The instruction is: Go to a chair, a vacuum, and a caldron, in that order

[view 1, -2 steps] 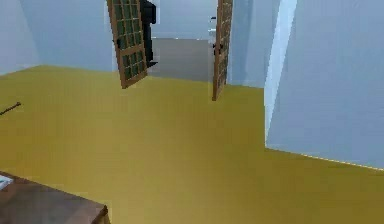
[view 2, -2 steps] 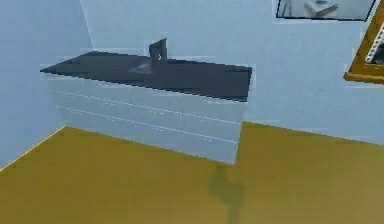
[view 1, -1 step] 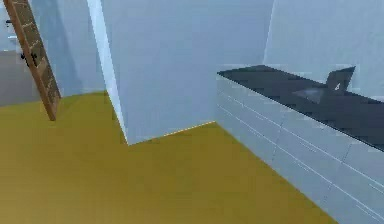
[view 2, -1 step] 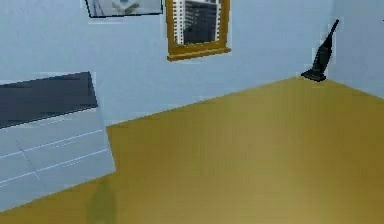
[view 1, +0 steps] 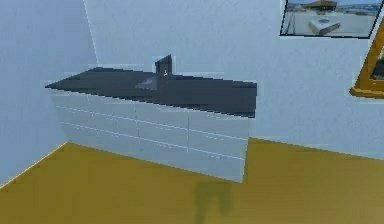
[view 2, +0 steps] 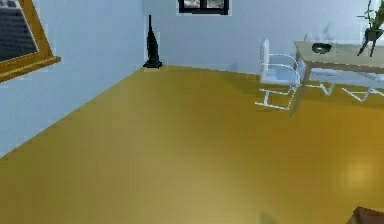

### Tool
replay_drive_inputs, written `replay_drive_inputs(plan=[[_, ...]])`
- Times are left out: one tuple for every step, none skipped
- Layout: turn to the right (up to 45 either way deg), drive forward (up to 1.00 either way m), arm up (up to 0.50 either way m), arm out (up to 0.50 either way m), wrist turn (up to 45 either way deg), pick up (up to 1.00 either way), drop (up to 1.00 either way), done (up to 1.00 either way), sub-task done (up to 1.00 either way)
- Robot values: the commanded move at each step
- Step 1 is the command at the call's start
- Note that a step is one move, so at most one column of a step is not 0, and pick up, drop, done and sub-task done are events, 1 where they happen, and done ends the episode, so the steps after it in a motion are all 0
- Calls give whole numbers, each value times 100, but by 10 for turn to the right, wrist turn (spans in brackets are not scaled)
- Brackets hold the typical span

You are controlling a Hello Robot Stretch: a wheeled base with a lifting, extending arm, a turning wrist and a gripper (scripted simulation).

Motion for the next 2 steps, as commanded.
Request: replay_drive_inputs(plan=[[150, 0, 0, 0, 0, 0, 0, 0, 0], [0, 10, 0, 0, 0, 0, 0, 0, 0]])
